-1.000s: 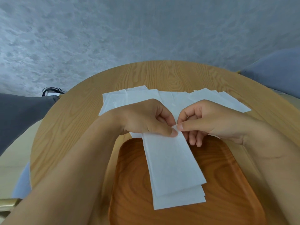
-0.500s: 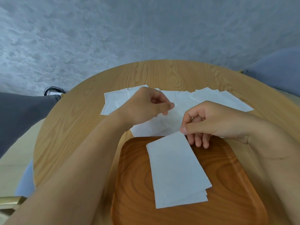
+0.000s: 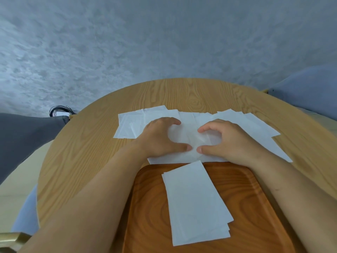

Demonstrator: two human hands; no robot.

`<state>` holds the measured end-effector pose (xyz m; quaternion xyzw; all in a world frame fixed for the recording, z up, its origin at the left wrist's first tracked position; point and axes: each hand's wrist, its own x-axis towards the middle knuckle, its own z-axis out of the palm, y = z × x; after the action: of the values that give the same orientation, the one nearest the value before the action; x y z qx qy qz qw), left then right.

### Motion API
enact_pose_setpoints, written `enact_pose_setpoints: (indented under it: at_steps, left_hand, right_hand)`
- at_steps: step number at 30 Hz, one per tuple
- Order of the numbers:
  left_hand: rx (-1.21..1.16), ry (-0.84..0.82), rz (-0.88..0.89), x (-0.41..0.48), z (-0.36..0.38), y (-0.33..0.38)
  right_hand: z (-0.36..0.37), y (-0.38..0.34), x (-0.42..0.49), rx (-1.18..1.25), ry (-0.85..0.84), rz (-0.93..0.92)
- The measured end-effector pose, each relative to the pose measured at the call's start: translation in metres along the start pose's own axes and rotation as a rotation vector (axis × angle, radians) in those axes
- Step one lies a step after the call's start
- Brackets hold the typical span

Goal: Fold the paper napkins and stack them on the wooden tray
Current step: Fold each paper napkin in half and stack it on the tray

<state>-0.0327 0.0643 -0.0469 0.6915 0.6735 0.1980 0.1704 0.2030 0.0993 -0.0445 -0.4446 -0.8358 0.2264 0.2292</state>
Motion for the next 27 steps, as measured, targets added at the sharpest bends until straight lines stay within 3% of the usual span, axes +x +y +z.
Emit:
enact_pose_setpoints:
  at_steps: [4,21,24,27]
  left_hand:
    - [0.016,-0.024,0.031,-0.001,-0.001,0.003]
    - [-0.067,0.274,0.016,0.0,-0.008,-0.002]
    - [-0.171,0.373,0.111,-0.002,-0.013,0.005]
    - [-0.47,0.396,0.255,-0.007,-0.019,0.019]
  right_hand:
    - [0.002,0.0,0.0,0.007,0.012,0.011]
    - [0.005,-0.001,0.001,0.047,0.064,0.018]
    - [0.005,-0.005,0.002,0.109,0.147,0.008]
    - [0.001,-0.011,0.002,0.243,0.191,-0.016]
